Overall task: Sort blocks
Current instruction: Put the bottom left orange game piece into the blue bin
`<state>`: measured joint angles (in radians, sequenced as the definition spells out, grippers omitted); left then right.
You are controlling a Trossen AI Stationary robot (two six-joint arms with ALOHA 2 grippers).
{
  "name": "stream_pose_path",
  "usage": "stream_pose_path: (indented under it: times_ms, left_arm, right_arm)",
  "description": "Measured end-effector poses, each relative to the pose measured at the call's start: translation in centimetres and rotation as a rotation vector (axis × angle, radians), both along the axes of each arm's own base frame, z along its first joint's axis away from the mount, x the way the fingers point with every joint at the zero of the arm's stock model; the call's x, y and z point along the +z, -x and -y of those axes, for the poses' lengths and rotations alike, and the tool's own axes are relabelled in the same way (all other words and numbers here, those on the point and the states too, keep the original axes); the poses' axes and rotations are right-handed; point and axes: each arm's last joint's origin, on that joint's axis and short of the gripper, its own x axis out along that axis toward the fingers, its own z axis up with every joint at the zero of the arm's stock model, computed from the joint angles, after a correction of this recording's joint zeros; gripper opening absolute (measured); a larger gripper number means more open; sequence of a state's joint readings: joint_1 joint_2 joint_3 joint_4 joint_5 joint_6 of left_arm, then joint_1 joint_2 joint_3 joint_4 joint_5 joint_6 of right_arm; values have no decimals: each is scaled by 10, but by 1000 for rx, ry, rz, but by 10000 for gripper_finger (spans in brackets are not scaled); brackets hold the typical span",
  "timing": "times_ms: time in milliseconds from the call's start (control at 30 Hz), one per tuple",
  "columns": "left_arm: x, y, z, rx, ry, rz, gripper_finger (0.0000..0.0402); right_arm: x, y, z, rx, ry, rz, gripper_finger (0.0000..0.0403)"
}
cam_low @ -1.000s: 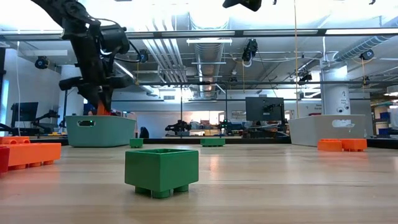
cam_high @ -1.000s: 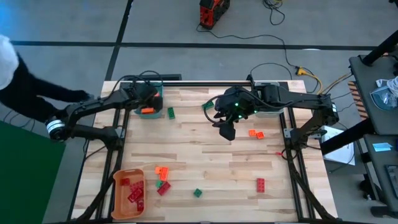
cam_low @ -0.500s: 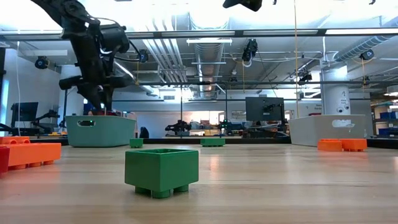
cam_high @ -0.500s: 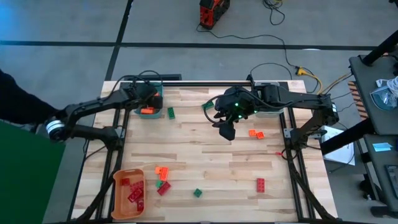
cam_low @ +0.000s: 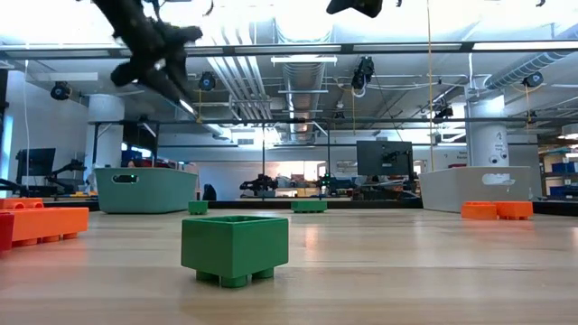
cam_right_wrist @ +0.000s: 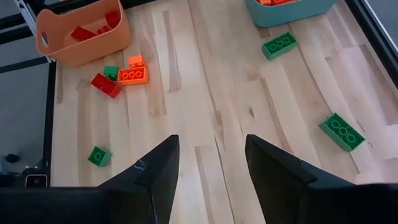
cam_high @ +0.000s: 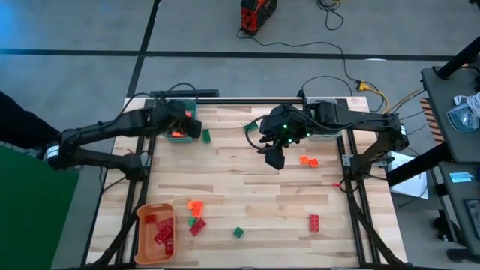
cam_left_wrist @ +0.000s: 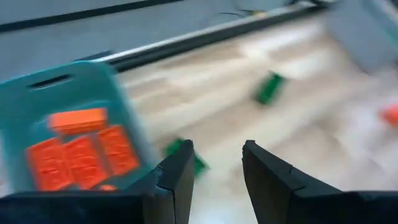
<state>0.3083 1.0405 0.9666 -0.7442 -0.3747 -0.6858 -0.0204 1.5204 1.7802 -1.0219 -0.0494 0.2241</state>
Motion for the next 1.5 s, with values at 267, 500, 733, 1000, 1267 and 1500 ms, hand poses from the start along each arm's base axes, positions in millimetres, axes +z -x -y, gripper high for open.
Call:
stream_pose_path:
  times_ms: [267, 500, 733, 1000, 1267, 1500]
  left_arm:
    - [11, -14, 67, -339, -1, 39, 114]
    - [24, -10, 113, -573, 23, 91, 114]
    - [38, -3, 130, -671, 27, 109, 114]
    - [36, 3, 132, -708, 151, 51, 114]
    - [13, -6, 141, -590, 412, -6, 114]
    - [-14, -26, 158, -385, 535, -96, 114]
  right_arm:
    - [-4, 2, 0, -1, -2, -39, 175]
    - [-6, 1, 0, -73, -65, -49, 182]
    - [-10, 1, -26, 22, -41, -58, 175]
    - [-15, 3, -66, 16, 32, -63, 169]
    - [-17, 4, -77, -74, 36, -58, 180]
    - [-19, 6, -75, -78, 77, -88, 176]
